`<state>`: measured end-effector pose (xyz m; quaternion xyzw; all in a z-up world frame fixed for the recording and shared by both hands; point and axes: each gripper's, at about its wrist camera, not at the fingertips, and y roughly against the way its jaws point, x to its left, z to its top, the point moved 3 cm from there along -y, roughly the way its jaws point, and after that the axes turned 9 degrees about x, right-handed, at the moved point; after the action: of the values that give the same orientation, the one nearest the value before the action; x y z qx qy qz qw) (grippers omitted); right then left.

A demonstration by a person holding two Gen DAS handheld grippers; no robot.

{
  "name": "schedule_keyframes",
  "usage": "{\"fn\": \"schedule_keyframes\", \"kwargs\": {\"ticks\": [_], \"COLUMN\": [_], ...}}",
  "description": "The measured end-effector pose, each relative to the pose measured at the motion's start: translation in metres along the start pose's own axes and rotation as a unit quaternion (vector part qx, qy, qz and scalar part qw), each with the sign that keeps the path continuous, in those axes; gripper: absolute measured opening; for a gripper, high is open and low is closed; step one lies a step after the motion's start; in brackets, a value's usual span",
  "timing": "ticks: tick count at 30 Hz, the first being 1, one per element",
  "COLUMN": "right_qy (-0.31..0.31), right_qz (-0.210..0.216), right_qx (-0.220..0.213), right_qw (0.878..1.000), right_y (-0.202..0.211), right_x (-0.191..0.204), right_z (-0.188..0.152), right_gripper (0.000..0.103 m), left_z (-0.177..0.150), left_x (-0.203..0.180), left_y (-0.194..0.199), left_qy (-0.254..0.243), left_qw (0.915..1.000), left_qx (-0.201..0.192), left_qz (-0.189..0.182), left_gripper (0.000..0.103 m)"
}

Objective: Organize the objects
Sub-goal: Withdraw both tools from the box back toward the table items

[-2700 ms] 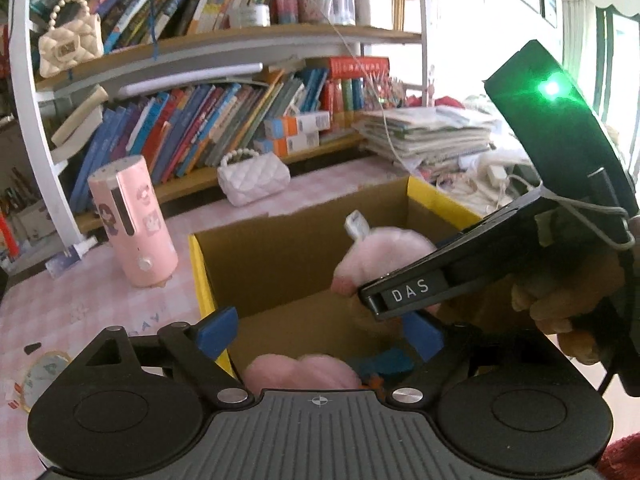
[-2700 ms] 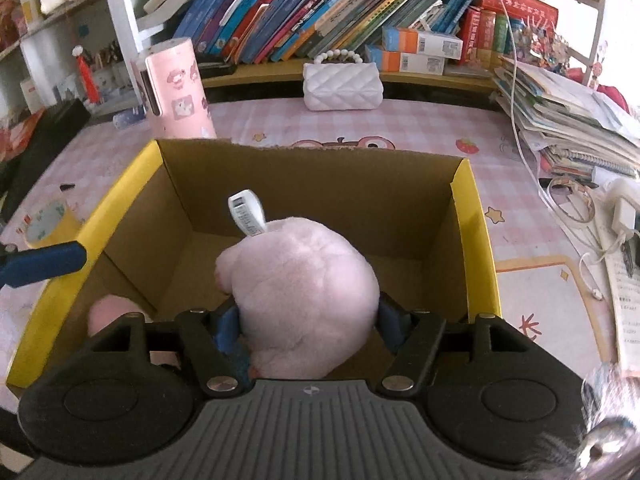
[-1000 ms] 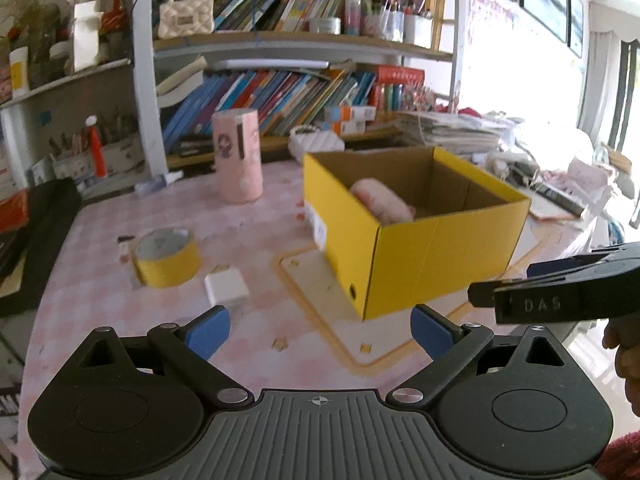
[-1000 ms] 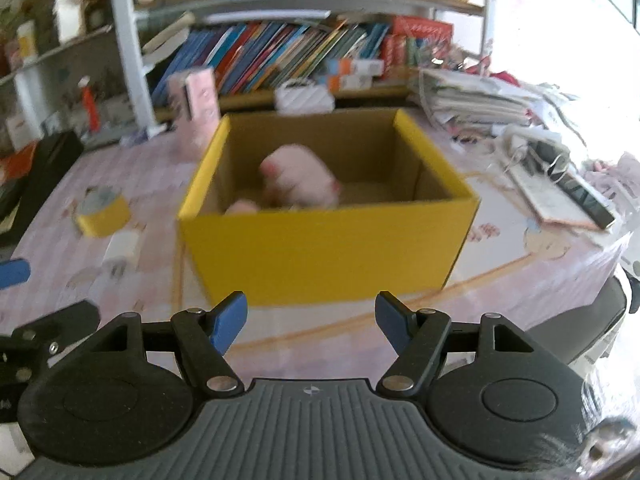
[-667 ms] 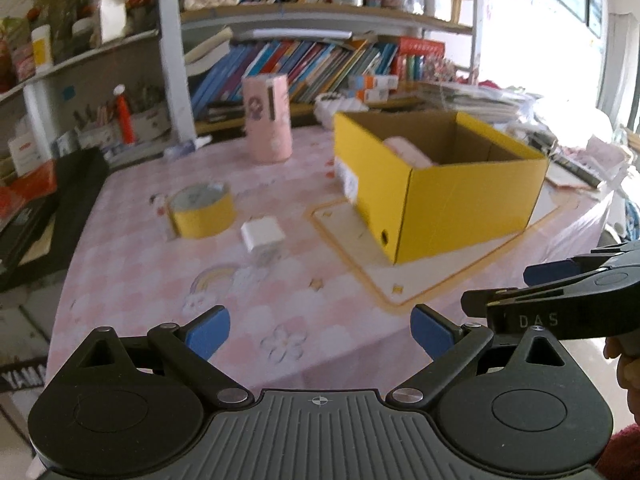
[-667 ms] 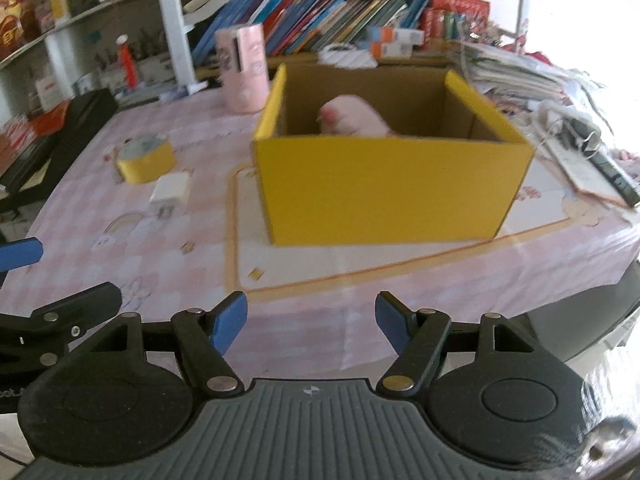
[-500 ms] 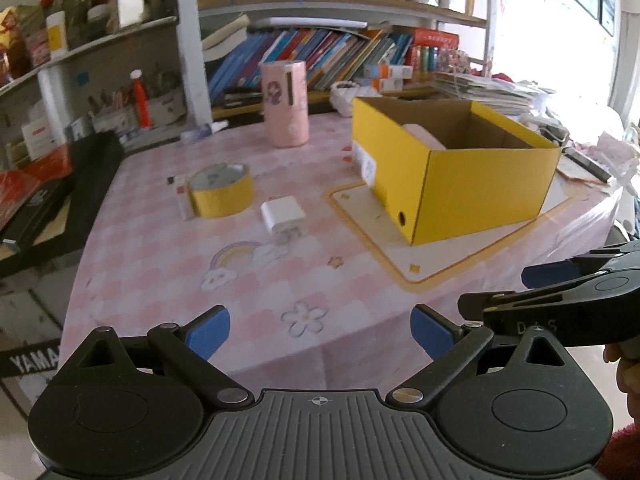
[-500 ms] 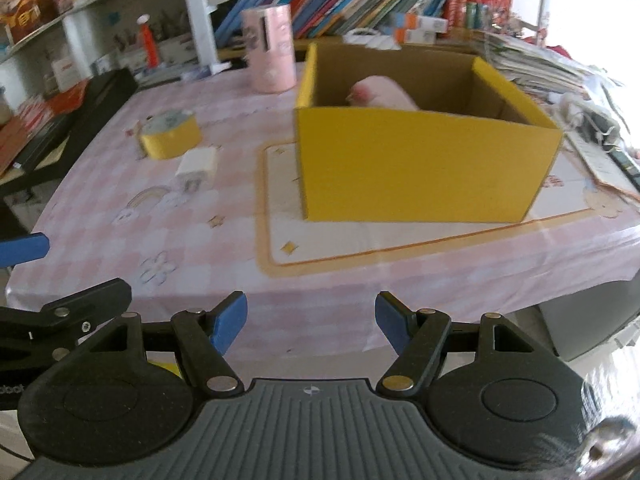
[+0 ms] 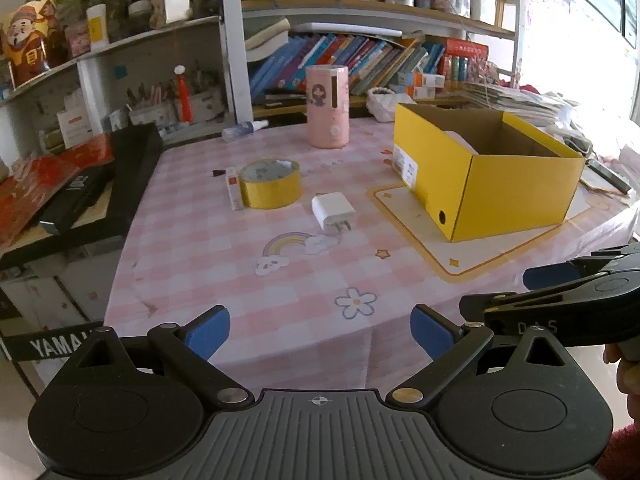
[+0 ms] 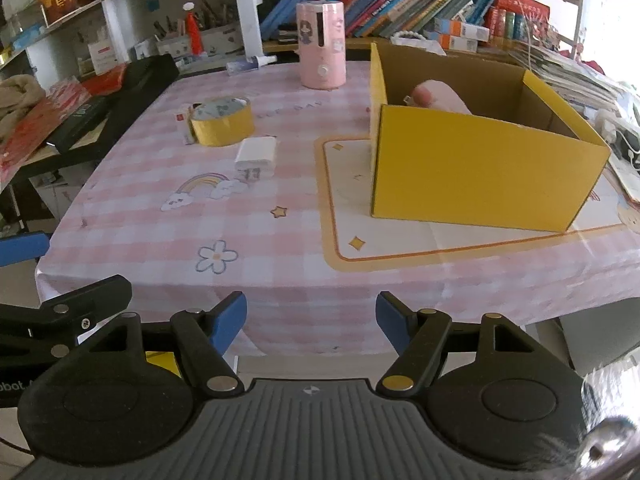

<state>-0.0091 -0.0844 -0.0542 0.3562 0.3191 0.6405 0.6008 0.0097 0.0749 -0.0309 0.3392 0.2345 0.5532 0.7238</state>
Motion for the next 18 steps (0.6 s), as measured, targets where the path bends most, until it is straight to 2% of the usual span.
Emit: {"fn": "schedule_keyframes", "kwargs": {"ticks": [18], "right_qy": [0.018], "right_qz": [0.003], "right_qx": [0.002], "right_qw": [1.0], "right_y": [-0.007], "right_x": [0.018], "right_z": [0.01], "right_gripper": [0.07], "left_z": [0.001], "left_x": [0.018], "left_y": [-0.005], "left_qy": [0.023], "left_qw": [0.9997], "left_qx": [0.002], "left_qz": [0.003], "left_gripper": [0.098]}}
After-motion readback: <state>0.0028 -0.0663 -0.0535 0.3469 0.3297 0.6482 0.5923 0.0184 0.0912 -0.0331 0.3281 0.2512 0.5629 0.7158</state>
